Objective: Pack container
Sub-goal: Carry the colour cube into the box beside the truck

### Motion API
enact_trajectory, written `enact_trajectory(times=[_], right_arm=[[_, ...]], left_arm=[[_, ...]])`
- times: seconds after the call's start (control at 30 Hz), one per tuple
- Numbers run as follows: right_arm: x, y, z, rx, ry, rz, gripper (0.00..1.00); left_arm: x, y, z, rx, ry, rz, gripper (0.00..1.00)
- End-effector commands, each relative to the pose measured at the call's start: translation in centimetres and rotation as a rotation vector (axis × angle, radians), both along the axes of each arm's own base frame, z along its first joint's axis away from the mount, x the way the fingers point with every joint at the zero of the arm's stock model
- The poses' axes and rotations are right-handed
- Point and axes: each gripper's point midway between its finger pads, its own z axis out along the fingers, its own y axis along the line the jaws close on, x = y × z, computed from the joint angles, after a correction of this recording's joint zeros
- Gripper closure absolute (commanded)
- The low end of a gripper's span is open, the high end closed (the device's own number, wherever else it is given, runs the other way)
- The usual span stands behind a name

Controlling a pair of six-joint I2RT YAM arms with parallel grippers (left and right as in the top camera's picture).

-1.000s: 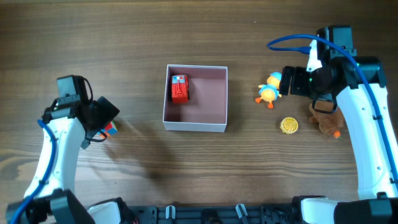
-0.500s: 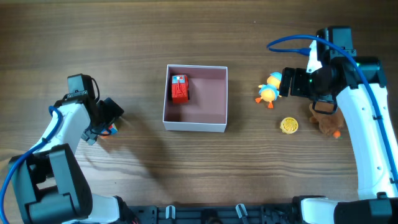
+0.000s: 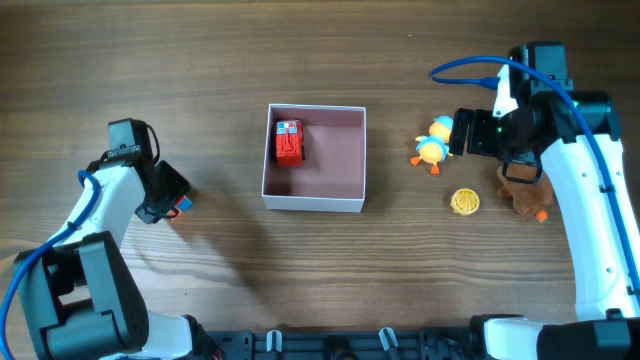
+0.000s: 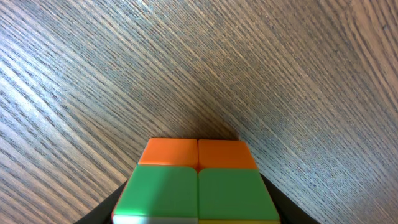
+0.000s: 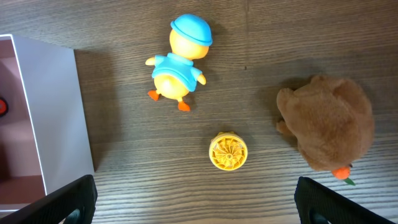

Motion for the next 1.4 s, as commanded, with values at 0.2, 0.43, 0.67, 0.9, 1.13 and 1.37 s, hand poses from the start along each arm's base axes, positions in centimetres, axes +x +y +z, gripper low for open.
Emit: enact_trajectory(times=[0.2,0.43,0.67,0.9,1.13,1.37], right_arm=[[0.3,0.0,0.5,0.005,-0.012,0.001,0.0],[0.4,0.0,0.5,0.005,-0.012,0.0,0.0],[0.4,0.0,0.5,0.008,-0.014,-0.008,0.0],[0.6,0.1,0.6,0.008,-0.023,-0.008,0.0],[0.6,0.1,0.6,0.008,-0.022,-0.007,0.0],[0.6,0.1,0.5,0.009,-0.021,-0.007,0.0]], left_arm=[[-0.4,-0.1,-0.3,-0.012,0.014,0.002,0.69],[0.8,-1.5,4.0,0.005,-0.04,-0.078,0.96],[4.7,-11.6,18.0,0.047,-0.351,-0.456,0.96],[7.0,-23.3,20.1,0.052,-0.545,-0.744,0.96],[9.8,-28.7,11.8,0.038,-0.453,-0.826,0.96],[10.6,-29.2,6.5,0.052,-0.364,-0.838,0.96]])
